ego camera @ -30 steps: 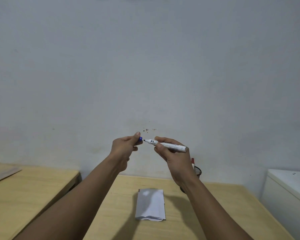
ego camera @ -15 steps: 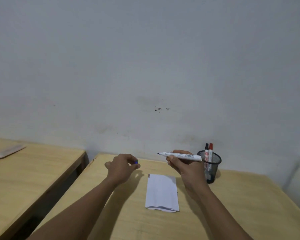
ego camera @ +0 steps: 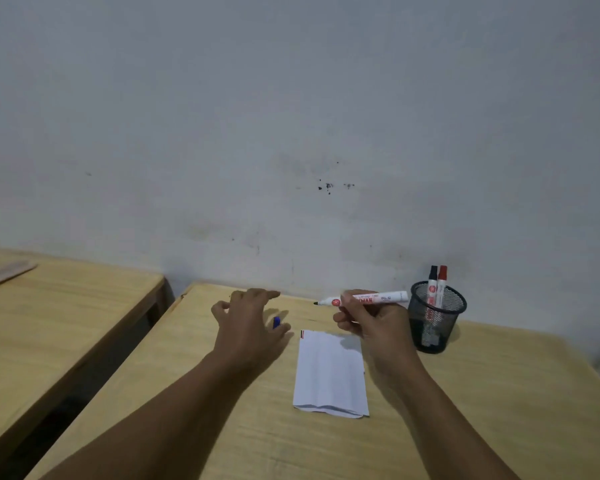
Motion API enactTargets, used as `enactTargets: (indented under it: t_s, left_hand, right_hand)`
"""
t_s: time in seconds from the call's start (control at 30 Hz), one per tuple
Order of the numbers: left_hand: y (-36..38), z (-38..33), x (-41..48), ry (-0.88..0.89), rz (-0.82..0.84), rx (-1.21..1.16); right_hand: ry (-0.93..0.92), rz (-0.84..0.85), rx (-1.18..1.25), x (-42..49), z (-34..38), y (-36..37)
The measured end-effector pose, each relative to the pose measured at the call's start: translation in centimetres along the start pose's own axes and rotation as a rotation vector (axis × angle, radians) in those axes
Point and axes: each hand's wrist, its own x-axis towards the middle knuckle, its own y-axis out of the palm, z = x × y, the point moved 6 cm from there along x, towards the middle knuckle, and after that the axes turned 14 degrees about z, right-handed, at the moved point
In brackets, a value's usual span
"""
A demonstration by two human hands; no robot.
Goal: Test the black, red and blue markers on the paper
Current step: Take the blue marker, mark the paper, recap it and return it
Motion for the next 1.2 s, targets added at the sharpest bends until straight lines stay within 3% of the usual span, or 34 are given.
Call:
enactTargets:
  t_s: [0.1, 0.2, 0.3, 0.7, 1.2]
  left_hand:
    - [-1.0, -2.7, -2.7, 0.222, -0.107, 0.006]
    - [0.6, -4.3, -4.7, 0.328, 0.159, 0.168]
    - [2.0, -4.0, -5.4, 0.340, 0.349, 0.260]
    - [4.5, -1.7, -6.0, 0.325, 0.587, 0.252]
    - [5.3, -1.3, -6.7, 0.307, 0.683, 0.332]
  right_hand:
    - [0.013, 0.016, -0.095, 0.4, -0.2, 0.4]
    - [0.082, 0.032, -0.198, 1.2, -1.4, 1.0]
    - [0.123, 0.049, -0.262, 2.4, -3.2, 1.5]
    - [0.134, 0.086, -0.477, 3.6, -6.1, 1.0]
    - [0.070, 0.121, -0.528, 3.6, -6.4, 1.4]
